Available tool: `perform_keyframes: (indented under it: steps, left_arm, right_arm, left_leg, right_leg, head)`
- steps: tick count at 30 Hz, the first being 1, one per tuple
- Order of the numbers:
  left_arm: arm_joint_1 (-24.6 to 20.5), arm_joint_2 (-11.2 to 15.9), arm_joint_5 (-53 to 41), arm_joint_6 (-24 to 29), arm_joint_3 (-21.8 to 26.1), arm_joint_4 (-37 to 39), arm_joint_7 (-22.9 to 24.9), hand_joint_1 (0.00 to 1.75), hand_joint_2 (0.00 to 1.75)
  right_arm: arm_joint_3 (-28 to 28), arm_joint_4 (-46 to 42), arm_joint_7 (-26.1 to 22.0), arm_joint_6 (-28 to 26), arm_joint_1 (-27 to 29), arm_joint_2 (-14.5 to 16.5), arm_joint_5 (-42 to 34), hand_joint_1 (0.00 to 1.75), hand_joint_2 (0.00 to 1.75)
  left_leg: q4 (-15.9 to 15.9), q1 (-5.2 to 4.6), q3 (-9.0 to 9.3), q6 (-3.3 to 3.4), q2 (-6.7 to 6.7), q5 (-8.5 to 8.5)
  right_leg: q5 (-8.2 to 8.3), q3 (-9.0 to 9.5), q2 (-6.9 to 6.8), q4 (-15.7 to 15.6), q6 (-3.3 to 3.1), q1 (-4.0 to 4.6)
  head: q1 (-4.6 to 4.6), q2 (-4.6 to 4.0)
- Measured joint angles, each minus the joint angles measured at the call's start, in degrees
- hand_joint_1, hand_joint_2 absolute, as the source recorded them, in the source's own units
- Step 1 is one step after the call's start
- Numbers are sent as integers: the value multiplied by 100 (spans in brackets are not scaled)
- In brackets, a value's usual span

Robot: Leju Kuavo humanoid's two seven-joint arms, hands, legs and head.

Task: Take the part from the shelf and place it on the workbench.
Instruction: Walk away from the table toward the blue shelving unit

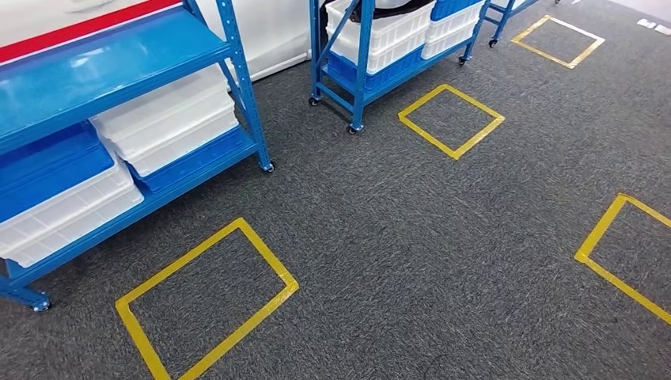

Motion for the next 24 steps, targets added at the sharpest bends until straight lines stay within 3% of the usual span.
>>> perform_keyframes:
  steps: [2, 4, 5, 6, 7, 9, 11, 13, 14, 16, 17, 19, 20, 21, 22, 24]
  left_arm:
    - [-19, -2, 0, -13, 0, 0, 3, 0, 0]
    - [-36, -2, -2, -33, 0, 0, 5, 0, 0]
    - [-34, -2, -3, -42, 0, 0, 5, 0, 0]
    - [-28, -4, -4, -47, 0, 0, 6, 0, 0]
    - [-23, -7, -5, -49, 0, 0, 6, 0, 0]
    - [-30, -17, -7, -52, 0, 0, 5, 0, 0]
    - [-44, -22, -9, -52, 1, 0, 3, 0, 0]
    - [-33, -24, -13, -53, 3, 0, 2, 0, 0]
    - [-19, -27, -15, -54, 4, 0, 2, 0, 0]
    - [-17, -33, -17, -54, 4, 0, 2, 0, 0]
    - [-28, -35, -17, -53, 4, 0, 2, 0, 0]
    - [-46, -37, -17, -51, 5, 0, 2, 0, 0]
    - [-38, -38, -17, -50, 5, 0, 2, 0, 0]
    - [-26, -38, -17, -50, 5, 0, 2, 0, 0]
    - [-14, -38, -17, -50, 5, 0, 2, 0, 0]
    - [-18, -35, -17, -50, 4, 0, 2, 0, 0]
  right_arm:
    - [1, 1, 2, 0, 15, -1, 15, 0, 0]
    - [2, 1, 4, 0, 30, -1, 29, 0, 0]
    - [2, 1, 5, 0, 35, -1, 34, 0, 0]
    - [2, 1, 7, -1, 39, -2, 41, 0, 0]
    - [2, 1, 8, -2, 44, -3, 45, 0, 0]
    - [2, 1, 11, -4, 61, -7, 52, 0, 0]
    - [1, 2, 15, -5, 66, -8, 52, 0, 0]
    - [1, 1, 16, -7, 51, -7, 52, 0, 0]
    - [2, 1, 19, -8, 47, -7, 53, 0, 0]
    - [2, 2, 24, -11, 60, -7, 53, 0, 0]
    - [2, 2, 26, -11, 71, -8, 53, 0, 0]
    - [2, 3, 27, -9, 83, -8, 53, 0, 0]
    - [2, 3, 27, -9, 83, -8, 52, 0, 0]
    - [2, 3, 27, -9, 79, -8, 52, 0, 0]
    - [2, 3, 27, -9, 74, -8, 52, 0, 0]
    - [2, 3, 27, -9, 65, -6, 53, 0, 0]
  left_leg:
    - [-23, 17, -21, 46, -113, 44]
    - [-15, 16, -58, 57, -248, 64]
    - [-9, 16, -67, 53, -325, 69]
    - [0, 18, -68, 44, -405, 72]
    - [11, 22, -67, 31, -486, 71]
    - [47, 28, -91, -21, -631, 66]
    - [72, 37, -150, -105, -756, 80]
    - [57, 58, -196, -195, -875, 113]
    - [80, 66, -221, -227, -832, 96]
    - [394, 63, -379, -263, -558, -110]
    - [724, 60, -528, -269, -383, -295]
    - [1470, 59, -861, -285, -238, -619]
    - [1665, 60, -934, -289, -212, -657]
    - [1640, 59, -898, -285, -192, -590]
    - [1388, 57, -747, -272, -160, -435]
    - [595, 20, -304, -210, 51, -126]
  right_leg:
    - [-361, -251, 358, 576, 60, -48]
    - [-651, -567, 493, 1246, 91, -89]
    - [-640, -630, 508, 1372, 103, -107]
    - [-512, -590, 520, 1280, 112, -125]
    - [-299, -459, 560, 993, 116, -146]
    - [51, -140, 855, 263, 114, -189]
    - [140, -17, 1074, -72, 95, -192]
    - [153, -19, 977, -97, 38, -172]
    - [171, -6, 900, -125, -3, -170]
    - [202, 15, 727, -185, -94, -166]
    - [203, 19, 634, -195, -122, -144]
    - [191, 16, 444, -192, -154, -100]
    - [185, 16, 353, -188, -163, -84]
    - [179, 18, 273, -183, -168, -72]
    - [171, 24, 201, -177, -168, -63]
    - [146, 44, 69, -158, -149, -38]
  head:
    - [3, 0]
    - [2, 0]
    - [2, 0]
    - [2, 0]
    - [2, 0]
    - [2, 0]
    - [2, 0]
    - [2, 0]
    - [2, 0]
    - [2, 0]
    - [2, 0]
    - [0, 0]
    - [1, 0]
    - [0, 0]
    - [1, 0]
    - [0, 0]
